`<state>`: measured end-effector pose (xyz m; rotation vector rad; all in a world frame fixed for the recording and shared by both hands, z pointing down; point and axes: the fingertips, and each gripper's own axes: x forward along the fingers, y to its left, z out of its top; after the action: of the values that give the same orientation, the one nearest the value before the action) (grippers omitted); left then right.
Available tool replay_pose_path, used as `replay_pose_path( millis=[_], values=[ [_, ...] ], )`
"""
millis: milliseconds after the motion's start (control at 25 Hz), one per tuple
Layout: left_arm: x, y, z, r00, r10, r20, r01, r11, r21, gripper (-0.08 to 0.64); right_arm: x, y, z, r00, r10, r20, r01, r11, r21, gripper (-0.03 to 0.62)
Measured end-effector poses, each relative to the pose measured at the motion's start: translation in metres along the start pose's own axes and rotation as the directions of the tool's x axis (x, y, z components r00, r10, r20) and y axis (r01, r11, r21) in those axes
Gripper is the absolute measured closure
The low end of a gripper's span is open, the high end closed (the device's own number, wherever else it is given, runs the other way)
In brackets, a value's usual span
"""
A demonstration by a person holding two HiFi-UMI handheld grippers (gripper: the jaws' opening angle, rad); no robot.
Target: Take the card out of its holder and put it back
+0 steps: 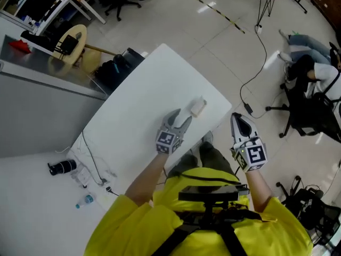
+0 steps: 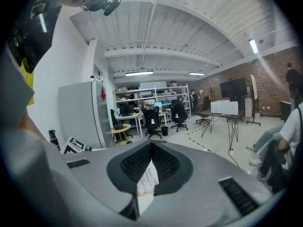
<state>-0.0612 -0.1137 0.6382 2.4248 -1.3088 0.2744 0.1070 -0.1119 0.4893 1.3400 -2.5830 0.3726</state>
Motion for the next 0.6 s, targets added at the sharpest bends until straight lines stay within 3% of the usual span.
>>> replay_pose_path(
  millis=[160,240,320,360,440,600],
  values=[
    [0.044,0.001,-0.030,0.997,-0.071,-0.035,0.071,0.997,-0.026,0.329,0.004,0.005,-0.031,0.998,-0.006,-0.059,0.008,0.999,0.040,0.586],
    [0.059,0.005,-0.042,0.995,-0.085,-0.052,0.083,0.996,-0.039,0.413,0.002,0.009,-0.040,0.997,-0.005,-0.074,0.008,0.999,0.043,0.586],
    [0.071,0.007,-0.051,0.993,-0.100,-0.058,0.097,0.994,-0.058,0.427,-0.001,0.009,-0.046,0.996,-0.012,-0.084,0.017,0.999,0.051,0.586],
    [0.074,0.007,-0.053,0.993,-0.107,-0.057,0.104,0.993,-0.060,0.467,-0.004,0.008,-0.050,0.996,-0.018,-0.089,0.023,0.998,0.056,0.586],
    [0.077,0.007,-0.055,0.993,-0.105,-0.053,0.103,0.994,-0.041,0.540,-0.010,0.005,-0.056,0.995,-0.029,-0.100,0.035,0.997,0.062,0.586],
    [0.079,0.005,-0.055,0.996,-0.073,-0.041,0.073,0.997,-0.009,0.548,-0.019,-0.004,-0.062,0.993,-0.043,-0.112,0.051,0.997,0.066,0.586]
  ],
)
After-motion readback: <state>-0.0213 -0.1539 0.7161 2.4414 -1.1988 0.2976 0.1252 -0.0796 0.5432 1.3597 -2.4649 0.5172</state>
